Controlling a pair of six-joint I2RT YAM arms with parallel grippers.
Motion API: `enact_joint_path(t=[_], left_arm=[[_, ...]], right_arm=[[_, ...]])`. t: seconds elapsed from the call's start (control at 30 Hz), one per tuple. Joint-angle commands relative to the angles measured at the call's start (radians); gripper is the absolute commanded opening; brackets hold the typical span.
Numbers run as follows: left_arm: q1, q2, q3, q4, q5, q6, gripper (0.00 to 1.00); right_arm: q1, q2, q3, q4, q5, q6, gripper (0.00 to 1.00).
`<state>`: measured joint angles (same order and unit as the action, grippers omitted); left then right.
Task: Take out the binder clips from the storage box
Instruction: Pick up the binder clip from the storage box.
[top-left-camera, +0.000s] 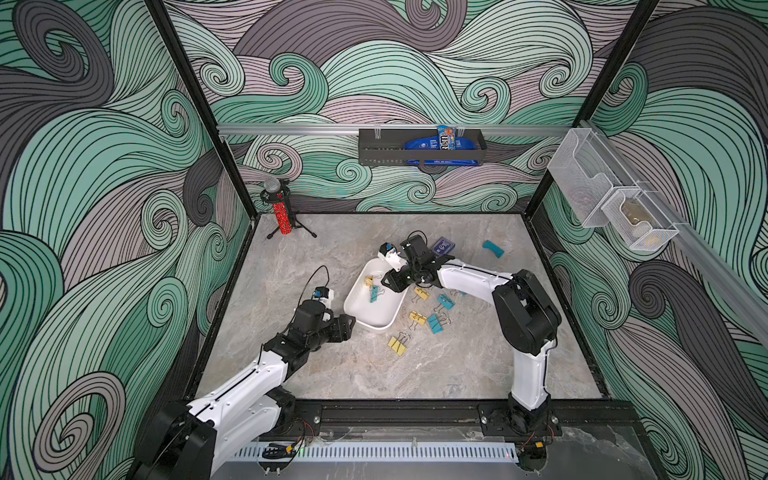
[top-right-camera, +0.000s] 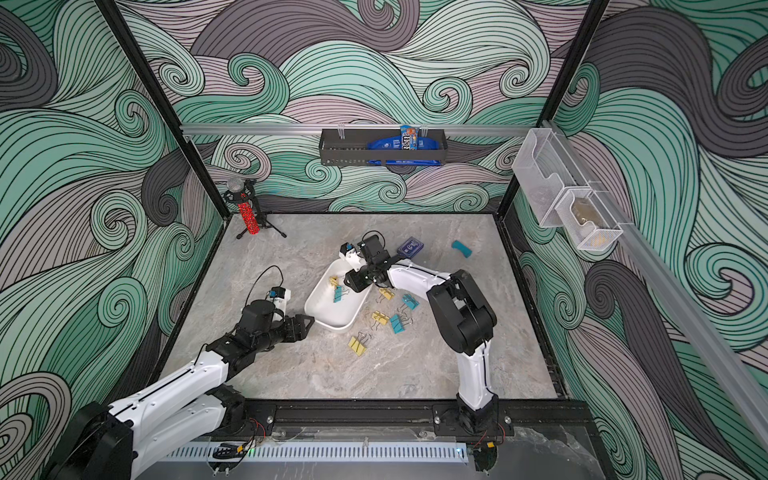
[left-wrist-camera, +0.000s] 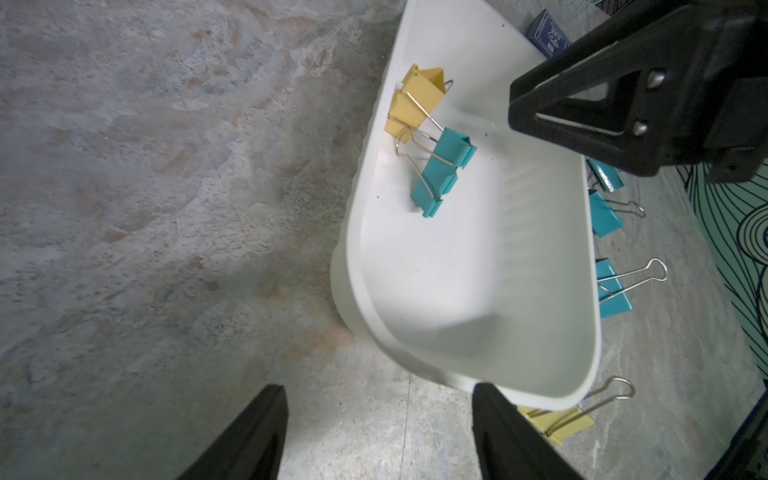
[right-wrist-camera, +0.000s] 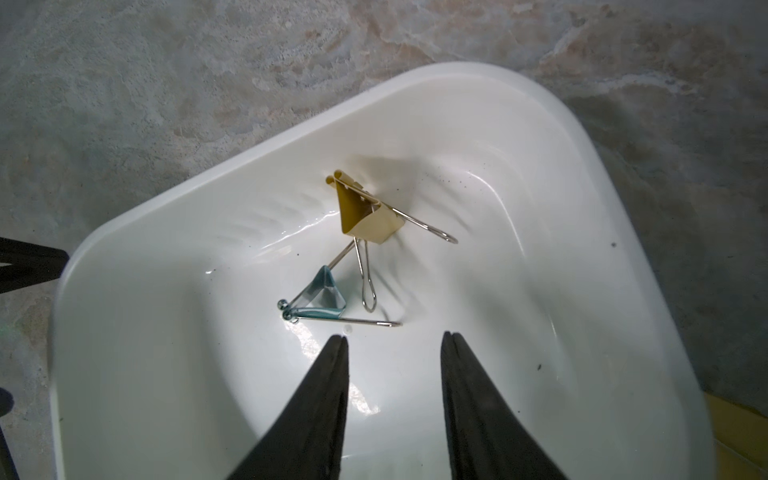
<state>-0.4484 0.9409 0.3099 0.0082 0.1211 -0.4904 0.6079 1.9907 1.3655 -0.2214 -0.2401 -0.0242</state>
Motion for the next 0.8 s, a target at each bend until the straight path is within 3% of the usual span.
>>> enact_joint_path(t=[0.0, 0.77], left_arm=[[-0.005, 0.007, 0.021, 0.006, -0.005, -0.004, 0.73], [-0.005, 0.004, 0.013, 0.009, -0.006, -0.002, 0.73]], right_arm=[[0.013, 0.019, 0.033, -0.028, -0.004, -0.017, 0.39], [0.052, 0.114, 0.117, -0.078, 0.048, -0.020, 0.38]])
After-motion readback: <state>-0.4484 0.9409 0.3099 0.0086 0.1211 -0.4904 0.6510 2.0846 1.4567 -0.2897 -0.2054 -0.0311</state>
